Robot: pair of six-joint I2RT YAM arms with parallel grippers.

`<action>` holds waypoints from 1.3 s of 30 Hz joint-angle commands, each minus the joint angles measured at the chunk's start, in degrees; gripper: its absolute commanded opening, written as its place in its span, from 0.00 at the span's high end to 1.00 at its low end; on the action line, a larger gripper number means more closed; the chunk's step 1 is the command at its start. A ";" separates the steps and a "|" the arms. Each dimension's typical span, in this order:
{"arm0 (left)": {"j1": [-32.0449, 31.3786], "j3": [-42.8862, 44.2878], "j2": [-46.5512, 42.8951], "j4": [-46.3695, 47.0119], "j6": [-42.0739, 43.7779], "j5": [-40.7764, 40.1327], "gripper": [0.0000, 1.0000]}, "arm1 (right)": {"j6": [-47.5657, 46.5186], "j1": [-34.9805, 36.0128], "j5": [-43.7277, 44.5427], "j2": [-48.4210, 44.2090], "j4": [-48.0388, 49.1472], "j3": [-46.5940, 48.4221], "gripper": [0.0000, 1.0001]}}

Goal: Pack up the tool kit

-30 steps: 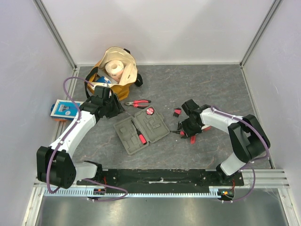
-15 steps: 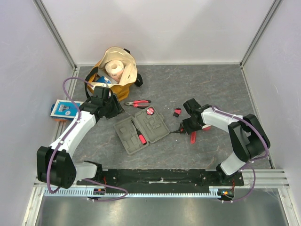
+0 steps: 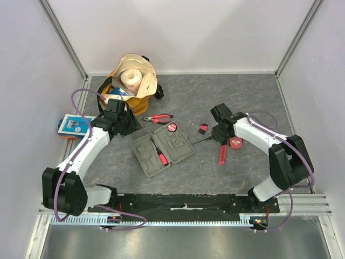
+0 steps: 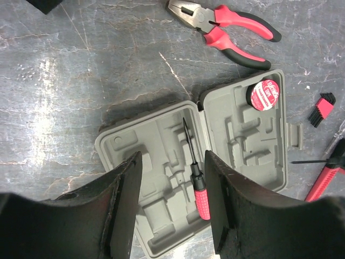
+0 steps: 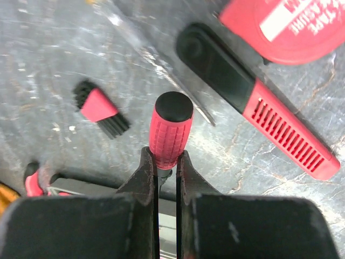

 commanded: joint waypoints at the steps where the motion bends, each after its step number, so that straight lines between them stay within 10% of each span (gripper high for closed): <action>1: 0.38 -0.21 -1.34 0.32 1.82 -2.49 0.44 | -6.26 0.19 11.82 -3.99 -3.53 5.54 1.00; 9: 0.55 -0.38 -3.01 -0.21 1.30 -3.98 0.44 | -26.79 1.07 20.64 -10.15 4.26 10.19 1.00; 15: 0.82 -0.38 -3.19 -0.82 0.77 -4.42 0.44 | -50.54 2.83 2.82 -7.61 18.51 13.28 1.00; 24: 1.96 -2.75 -3.80 -1.09 -1.43 -4.16 0.44 | -74.10 17.40 -23.22 8.38 14.14 26.00 1.00; 39: 3.19 -3.81 -2.84 -0.65 -0.72 0.22 0.44 | -80.28 26.12 -28.06 27.38 1.73 44.92 1.00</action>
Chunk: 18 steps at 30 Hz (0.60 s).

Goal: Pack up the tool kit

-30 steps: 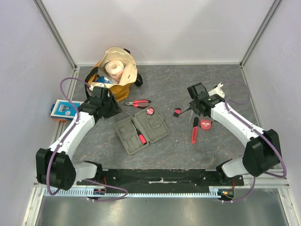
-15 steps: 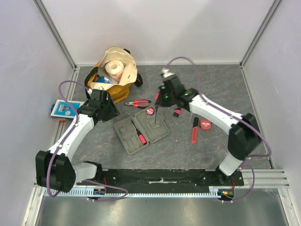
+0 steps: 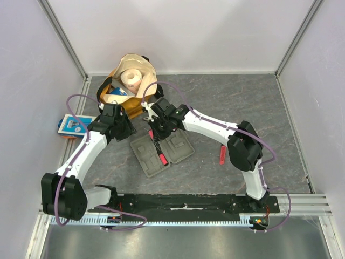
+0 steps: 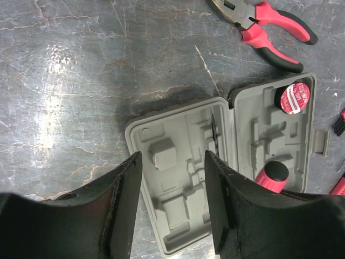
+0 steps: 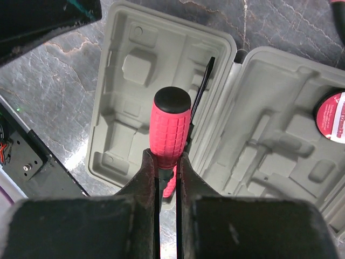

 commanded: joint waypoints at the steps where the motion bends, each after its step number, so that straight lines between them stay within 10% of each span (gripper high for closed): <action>1: 0.46 -0.09 0.07 0.93 -0.53 2.53 0.44 | -0.83 0.92 -2.80 1.87 -1.00 4.55 1.00; 18: 0.99 -0.62 1.13 1.72 -0.35 3.85 0.44 | 1.02 3.56 1.41 10.14 1.99 8.60 1.00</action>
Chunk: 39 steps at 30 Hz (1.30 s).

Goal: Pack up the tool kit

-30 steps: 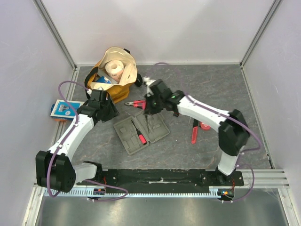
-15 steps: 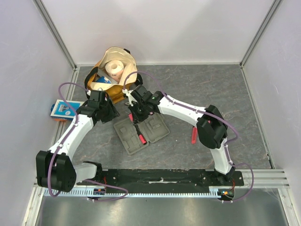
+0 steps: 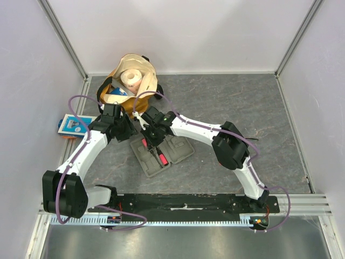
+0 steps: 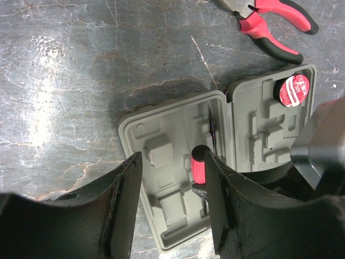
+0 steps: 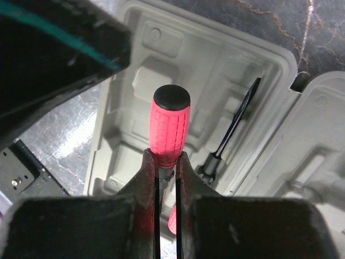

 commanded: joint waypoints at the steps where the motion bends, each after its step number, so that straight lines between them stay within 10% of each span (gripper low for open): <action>1: 0.48 -0.51 -0.14 1.43 -0.44 0.81 0.44 | 0.52 -0.07 2.70 1.09 2.29 2.76 1.00; 28: 0.75 -0.42 0.74 1.52 -0.44 1.78 0.44 | 7.11 0.11 7.80 4.61 3.53 2.49 1.00; 39: 0.66 -0.16 2.05 2.05 -0.88 3.54 0.44 | 8.43 0.11 11.15 2.41 2.03 3.46 0.66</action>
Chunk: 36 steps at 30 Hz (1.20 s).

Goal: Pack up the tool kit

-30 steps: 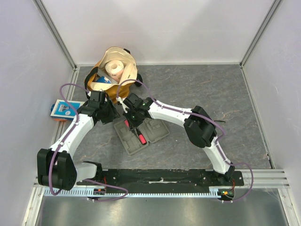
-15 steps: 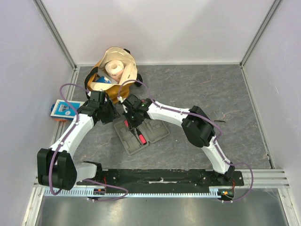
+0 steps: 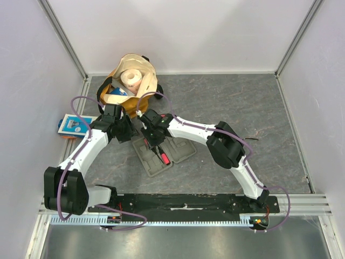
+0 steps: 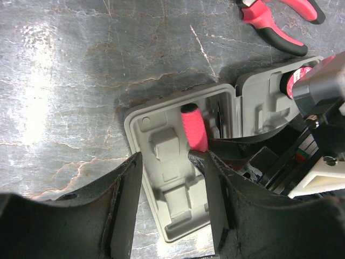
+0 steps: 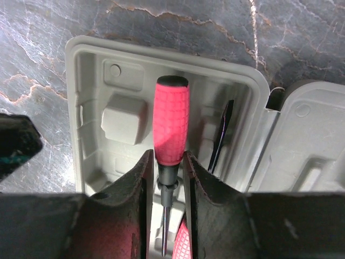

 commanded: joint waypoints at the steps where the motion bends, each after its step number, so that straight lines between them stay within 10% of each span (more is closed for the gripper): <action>1: 0.29 0.32 0.66 2.22 -0.79 1.59 0.44 | 0.54 0.02 2.32 -2.24 -0.20 2.67 0.66; 14: 0.29 -0.12 4.96 7.40 -3.07 9.32 0.49 | 1.50 0.02 6.97 -9.01 1.03 -2.06 0.66; 26: -2.34 2.69 17.52 14.27 -4.39 16.18 0.70 | -3.59 0.46 2.95 -15.78 4.90 -14.90 0.96; 36: -4.37 3.13 21.05 11.81 -4.04 13.20 0.71 | -6.75 2.92 -1.11 -17.54 5.08 -18.86 0.93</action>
